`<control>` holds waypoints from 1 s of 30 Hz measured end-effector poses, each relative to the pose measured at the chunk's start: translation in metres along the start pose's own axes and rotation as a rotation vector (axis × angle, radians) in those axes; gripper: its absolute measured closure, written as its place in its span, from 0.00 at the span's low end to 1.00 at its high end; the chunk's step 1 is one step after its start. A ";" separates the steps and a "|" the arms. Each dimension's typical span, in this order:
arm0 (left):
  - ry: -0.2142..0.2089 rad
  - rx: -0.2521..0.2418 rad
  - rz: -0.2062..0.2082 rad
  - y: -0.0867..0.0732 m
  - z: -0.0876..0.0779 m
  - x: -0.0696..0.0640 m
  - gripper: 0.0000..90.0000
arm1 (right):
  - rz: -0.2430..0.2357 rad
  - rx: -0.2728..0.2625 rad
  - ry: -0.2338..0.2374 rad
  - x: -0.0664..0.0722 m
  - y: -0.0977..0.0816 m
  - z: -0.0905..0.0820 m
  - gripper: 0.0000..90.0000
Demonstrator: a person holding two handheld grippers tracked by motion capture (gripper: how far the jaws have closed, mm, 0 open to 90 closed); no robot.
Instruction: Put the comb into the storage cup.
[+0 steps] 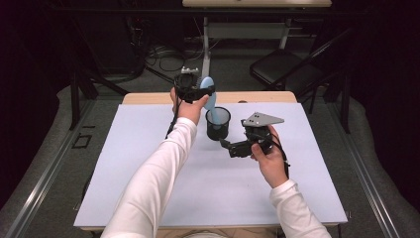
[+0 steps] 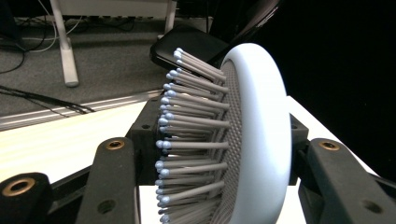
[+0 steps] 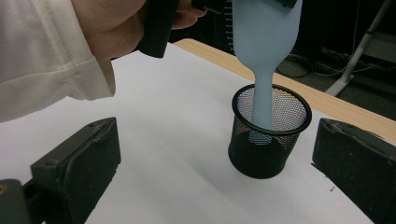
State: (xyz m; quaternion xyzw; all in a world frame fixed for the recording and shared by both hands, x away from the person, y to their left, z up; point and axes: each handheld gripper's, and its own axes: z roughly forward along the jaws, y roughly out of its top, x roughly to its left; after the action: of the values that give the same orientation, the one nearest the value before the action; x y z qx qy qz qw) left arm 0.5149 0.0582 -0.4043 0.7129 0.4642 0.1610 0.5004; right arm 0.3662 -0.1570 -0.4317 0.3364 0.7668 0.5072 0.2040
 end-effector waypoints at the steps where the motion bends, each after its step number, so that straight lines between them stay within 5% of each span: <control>1: -0.002 0.000 0.002 0.000 0.000 0.000 0.54 | 0.001 0.000 -0.001 0.000 0.000 0.000 0.01; 30: 0.018 0.042 0.050 -0.009 0.010 -0.007 0.54 | -0.006 0.002 -0.003 0.000 0.000 0.000 0.01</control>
State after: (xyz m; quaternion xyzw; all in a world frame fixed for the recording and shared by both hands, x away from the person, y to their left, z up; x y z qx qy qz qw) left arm 0.5139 0.0474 -0.4149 0.7331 0.4538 0.1701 0.4772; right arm 0.3660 -0.1566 -0.4318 0.3352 0.7678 0.5056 0.2063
